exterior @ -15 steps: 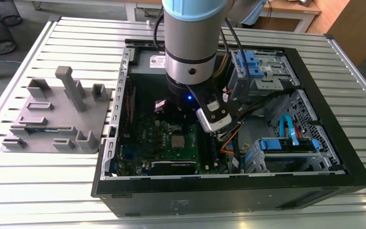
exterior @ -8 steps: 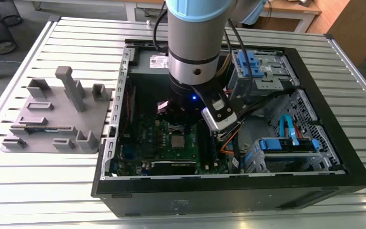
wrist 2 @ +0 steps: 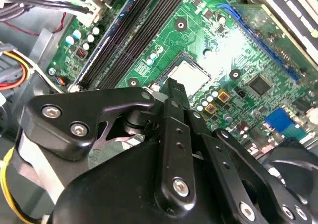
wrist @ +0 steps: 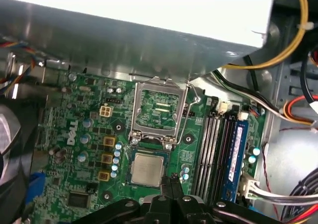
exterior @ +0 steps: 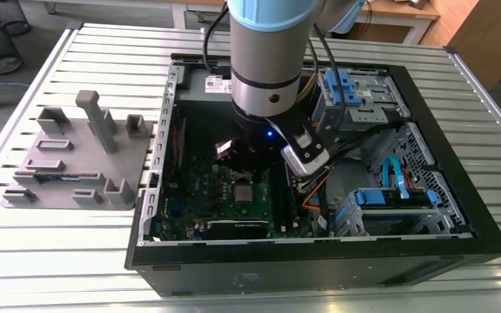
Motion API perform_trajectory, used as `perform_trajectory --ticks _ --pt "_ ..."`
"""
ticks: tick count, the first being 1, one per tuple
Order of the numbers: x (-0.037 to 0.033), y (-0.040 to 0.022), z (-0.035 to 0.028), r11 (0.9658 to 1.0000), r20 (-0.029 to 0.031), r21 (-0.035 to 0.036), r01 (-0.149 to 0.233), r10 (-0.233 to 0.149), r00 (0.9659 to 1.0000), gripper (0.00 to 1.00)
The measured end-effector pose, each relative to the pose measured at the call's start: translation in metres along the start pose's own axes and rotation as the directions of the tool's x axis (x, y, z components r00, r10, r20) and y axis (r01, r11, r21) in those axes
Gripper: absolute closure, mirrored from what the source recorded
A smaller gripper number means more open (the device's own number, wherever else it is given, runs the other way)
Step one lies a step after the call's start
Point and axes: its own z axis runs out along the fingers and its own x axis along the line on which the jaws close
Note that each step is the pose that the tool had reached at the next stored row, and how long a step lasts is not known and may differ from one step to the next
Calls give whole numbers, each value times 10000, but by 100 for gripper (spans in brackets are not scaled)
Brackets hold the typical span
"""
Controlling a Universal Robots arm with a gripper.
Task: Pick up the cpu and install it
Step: 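Close the cpu cover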
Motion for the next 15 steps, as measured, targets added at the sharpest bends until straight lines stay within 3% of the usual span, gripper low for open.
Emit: perform_trajectory --ticks 8,15 --pt "-46 -8 7 9971 17 -37 754 -754 9972 89" --pt "-101 -18 12 9901 34 -69 1405 -1405 9901 89"
